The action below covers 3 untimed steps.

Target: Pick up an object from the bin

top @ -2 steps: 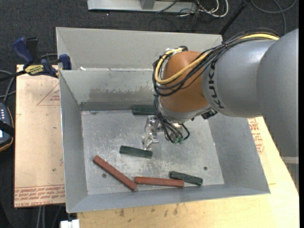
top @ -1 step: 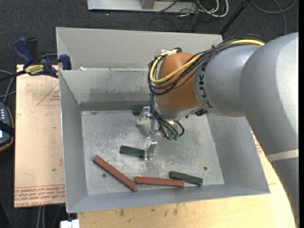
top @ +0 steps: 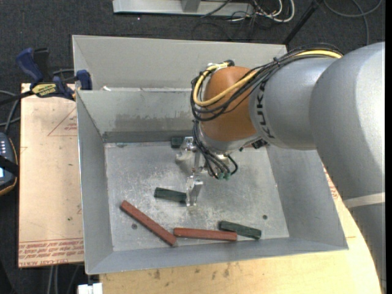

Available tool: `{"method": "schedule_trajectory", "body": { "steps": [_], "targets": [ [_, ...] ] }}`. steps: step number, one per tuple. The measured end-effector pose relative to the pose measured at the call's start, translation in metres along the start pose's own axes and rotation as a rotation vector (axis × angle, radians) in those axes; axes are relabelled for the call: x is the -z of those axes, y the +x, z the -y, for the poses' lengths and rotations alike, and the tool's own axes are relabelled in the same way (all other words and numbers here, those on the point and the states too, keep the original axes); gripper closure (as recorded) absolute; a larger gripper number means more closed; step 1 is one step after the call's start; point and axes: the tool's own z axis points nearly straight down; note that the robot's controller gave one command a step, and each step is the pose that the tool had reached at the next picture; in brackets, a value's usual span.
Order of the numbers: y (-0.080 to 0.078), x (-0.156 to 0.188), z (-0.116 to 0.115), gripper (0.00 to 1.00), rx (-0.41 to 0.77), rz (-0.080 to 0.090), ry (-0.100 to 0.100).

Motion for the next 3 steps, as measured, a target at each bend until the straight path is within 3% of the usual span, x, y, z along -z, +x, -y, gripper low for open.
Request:
{"method": "schedule_trajectory", "body": {
  "steps": [1,2,3],
  "targets": [
    [0.027,-0.003,-0.033,1.00,-0.014,0.029,-0.003],
    [0.027,-0.003,-0.033,1.00,-0.014,0.029,-0.003],
    [0.037,0.145,-0.019,1.00,-0.042,0.005,0.002]
  ]
}}
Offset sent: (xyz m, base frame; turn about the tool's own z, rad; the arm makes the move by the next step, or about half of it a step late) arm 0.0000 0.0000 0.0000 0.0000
